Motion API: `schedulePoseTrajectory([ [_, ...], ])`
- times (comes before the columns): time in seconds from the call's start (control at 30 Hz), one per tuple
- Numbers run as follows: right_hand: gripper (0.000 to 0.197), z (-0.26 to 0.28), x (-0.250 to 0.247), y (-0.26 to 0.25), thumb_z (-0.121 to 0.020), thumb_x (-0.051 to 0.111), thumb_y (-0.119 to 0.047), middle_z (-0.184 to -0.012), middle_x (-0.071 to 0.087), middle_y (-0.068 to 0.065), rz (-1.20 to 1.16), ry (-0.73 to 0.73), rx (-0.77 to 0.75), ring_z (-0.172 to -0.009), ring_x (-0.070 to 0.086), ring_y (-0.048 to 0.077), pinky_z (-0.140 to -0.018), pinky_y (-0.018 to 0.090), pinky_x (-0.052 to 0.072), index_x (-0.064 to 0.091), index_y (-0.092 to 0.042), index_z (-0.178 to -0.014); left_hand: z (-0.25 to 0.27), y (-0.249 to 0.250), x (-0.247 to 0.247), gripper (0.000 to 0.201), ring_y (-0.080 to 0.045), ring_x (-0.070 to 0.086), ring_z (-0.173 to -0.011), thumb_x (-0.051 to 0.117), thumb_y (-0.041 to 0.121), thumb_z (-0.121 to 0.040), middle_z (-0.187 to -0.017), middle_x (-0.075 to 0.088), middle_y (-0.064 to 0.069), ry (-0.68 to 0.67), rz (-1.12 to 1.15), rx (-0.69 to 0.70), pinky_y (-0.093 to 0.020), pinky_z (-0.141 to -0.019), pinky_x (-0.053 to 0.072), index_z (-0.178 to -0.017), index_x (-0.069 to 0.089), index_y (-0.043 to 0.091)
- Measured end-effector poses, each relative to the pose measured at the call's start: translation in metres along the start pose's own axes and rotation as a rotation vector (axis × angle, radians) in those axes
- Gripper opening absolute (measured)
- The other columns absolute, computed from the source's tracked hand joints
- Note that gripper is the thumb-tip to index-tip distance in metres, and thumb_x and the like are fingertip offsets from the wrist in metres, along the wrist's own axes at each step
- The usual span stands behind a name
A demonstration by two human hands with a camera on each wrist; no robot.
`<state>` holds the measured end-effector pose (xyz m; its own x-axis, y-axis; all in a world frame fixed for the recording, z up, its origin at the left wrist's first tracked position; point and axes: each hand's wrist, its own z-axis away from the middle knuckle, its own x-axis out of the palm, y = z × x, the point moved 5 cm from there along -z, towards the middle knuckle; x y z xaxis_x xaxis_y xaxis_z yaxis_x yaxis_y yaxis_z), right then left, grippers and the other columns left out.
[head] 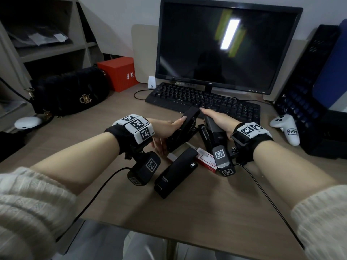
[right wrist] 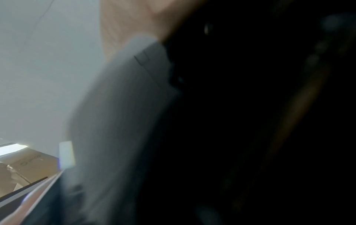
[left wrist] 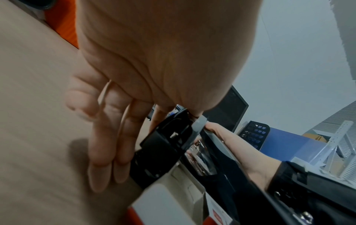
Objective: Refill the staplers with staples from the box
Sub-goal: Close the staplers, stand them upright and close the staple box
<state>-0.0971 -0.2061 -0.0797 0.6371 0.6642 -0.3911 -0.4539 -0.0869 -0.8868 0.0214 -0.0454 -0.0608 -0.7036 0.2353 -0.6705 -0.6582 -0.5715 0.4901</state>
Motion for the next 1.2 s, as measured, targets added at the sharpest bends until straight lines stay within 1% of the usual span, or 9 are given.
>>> schedulePoseTrajectory([
  [0.1,0.037,0.003,-0.001,-0.002,-0.092,0.051,-0.054,-0.139,0.056,0.002,-0.004,0.01,-0.042,-0.121,0.056,0.021,-0.107,0.037,0.044,0.06,-0.041,-0.125,0.0,0.0,-0.001,0.083,-0.036,0.068,-0.095,-0.001,0.071,-0.09,-0.118,0.064,-0.027,-0.002,0.003,-0.001,-0.028,-0.062,0.048,-0.154,0.018,0.023],
  [0.37,0.041,0.007,-0.004,-0.01,-0.097,0.042,-0.053,-0.148,0.045,-0.002,0.046,0.017,-0.123,-0.133,0.045,0.018,-0.116,0.035,0.031,0.052,-0.042,-0.135,-0.001,0.0,0.001,0.086,-0.035,0.069,-0.088,-0.003,0.073,-0.088,-0.114,0.066,-0.026,-0.015,0.007,-0.006,-0.028,-0.063,0.047,-0.153,0.022,0.022],
  [0.53,0.033,0.009,-0.006,-0.01,-0.094,0.049,-0.053,-0.138,0.056,-0.005,-0.032,0.008,-0.103,-0.121,0.056,0.015,-0.11,0.034,0.041,0.06,-0.044,-0.124,-0.002,0.0,0.0,0.088,-0.033,0.069,-0.087,-0.003,0.074,-0.088,-0.115,0.066,-0.025,-0.002,0.002,-0.009,-0.029,-0.062,0.048,-0.152,0.025,0.021],
  [0.63,0.02,0.011,-0.005,-0.01,-0.094,0.052,-0.05,-0.13,0.062,-0.006,-0.086,0.003,-0.097,-0.113,0.061,0.013,-0.106,0.033,0.045,0.065,-0.047,-0.108,-0.003,0.0,0.0,0.086,-0.033,0.069,-0.087,-0.003,0.073,-0.088,-0.115,0.066,-0.025,0.005,-0.003,-0.004,-0.029,-0.062,0.049,-0.153,0.021,0.022],
  [0.7,0.016,0.013,-0.005,-0.009,-0.091,0.055,-0.051,-0.126,0.065,-0.005,-0.104,-0.003,-0.084,-0.112,0.063,0.017,-0.105,0.038,0.046,0.069,-0.049,-0.1,-0.003,0.0,0.0,0.085,-0.032,0.069,-0.085,-0.002,0.073,-0.089,-0.116,0.065,-0.025,0.006,-0.006,-0.003,-0.029,-0.062,0.049,-0.154,0.02,0.022],
  [0.8,0.018,0.016,-0.005,-0.008,-0.087,0.059,-0.055,-0.126,0.064,0.001,-0.108,-0.012,-0.063,-0.111,0.065,0.023,-0.102,0.043,0.048,0.071,-0.051,-0.098,-0.004,0.0,0.0,0.087,-0.032,0.069,-0.084,-0.003,0.074,-0.088,-0.116,0.065,-0.026,-0.001,-0.003,-0.005,-0.029,-0.064,0.049,-0.154,0.021,0.021],
  [0.93,0.02,0.02,-0.004,-0.008,-0.088,0.059,-0.053,-0.117,0.06,0.0,-0.12,-0.024,-0.054,-0.088,0.065,0.014,-0.091,0.034,0.051,0.07,-0.046,-0.104,-0.005,-0.001,-0.001,0.088,-0.029,0.069,-0.08,-0.003,0.074,-0.088,-0.115,0.065,-0.026,0.0,-0.007,-0.013,-0.029,-0.064,0.049,-0.153,0.023,0.02],
  [1.07,0.021,0.018,-0.001,-0.007,-0.078,0.061,-0.063,-0.12,0.06,-0.002,-0.085,-0.023,-0.027,-0.109,0.058,0.021,-0.109,0.045,0.04,0.07,-0.058,-0.096,-0.004,0.0,-0.002,0.083,-0.028,0.068,-0.077,-0.001,0.072,-0.089,-0.116,0.064,-0.027,0.019,0.01,-0.005,-0.031,-0.063,0.049,-0.155,0.017,0.023],
  [1.2,0.037,0.017,-0.007,-0.005,-0.063,0.064,-0.072,-0.122,0.059,-0.001,-0.054,0.034,0.004,-0.112,0.059,0.024,-0.105,0.047,0.045,0.069,-0.058,-0.097,-0.005,0.0,-0.001,0.084,-0.029,0.069,-0.076,0.0,0.073,-0.089,-0.114,0.065,-0.028,0.024,0.016,-0.01,-0.031,-0.062,0.049,-0.154,0.018,0.023],
])
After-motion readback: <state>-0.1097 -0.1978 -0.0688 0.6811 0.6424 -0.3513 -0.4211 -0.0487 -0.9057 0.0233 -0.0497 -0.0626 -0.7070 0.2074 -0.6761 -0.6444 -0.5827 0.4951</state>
